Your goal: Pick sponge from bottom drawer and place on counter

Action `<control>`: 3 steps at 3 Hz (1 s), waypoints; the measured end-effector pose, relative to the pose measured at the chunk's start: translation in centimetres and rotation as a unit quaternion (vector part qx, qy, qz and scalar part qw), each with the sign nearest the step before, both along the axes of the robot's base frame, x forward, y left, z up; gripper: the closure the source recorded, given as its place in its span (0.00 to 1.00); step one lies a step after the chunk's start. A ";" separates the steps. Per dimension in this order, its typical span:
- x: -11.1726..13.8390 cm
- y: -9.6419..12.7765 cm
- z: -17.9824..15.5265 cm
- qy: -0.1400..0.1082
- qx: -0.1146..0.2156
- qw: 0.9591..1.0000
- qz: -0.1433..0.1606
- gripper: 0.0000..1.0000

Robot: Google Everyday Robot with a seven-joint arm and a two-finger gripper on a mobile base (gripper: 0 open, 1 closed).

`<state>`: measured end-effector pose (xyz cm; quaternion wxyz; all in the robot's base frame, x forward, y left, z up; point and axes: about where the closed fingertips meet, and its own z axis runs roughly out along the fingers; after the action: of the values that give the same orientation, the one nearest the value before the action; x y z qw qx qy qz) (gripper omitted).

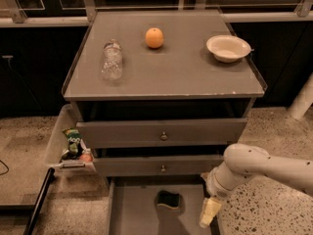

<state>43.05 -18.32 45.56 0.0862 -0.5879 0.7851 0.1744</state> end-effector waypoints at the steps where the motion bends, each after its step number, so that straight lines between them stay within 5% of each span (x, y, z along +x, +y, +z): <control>1: 0.0 0.0 0.0 0.000 0.000 1.000 0.000 0.00; 3: 2.7 -0.1 -7.8 -0.033 0.028 0.999 0.000 0.00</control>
Offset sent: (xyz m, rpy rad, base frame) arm 0.0138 0.0023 -0.0652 0.0279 -0.0445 -0.0116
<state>45.72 -18.38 37.79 0.1288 -0.5908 0.7766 0.1770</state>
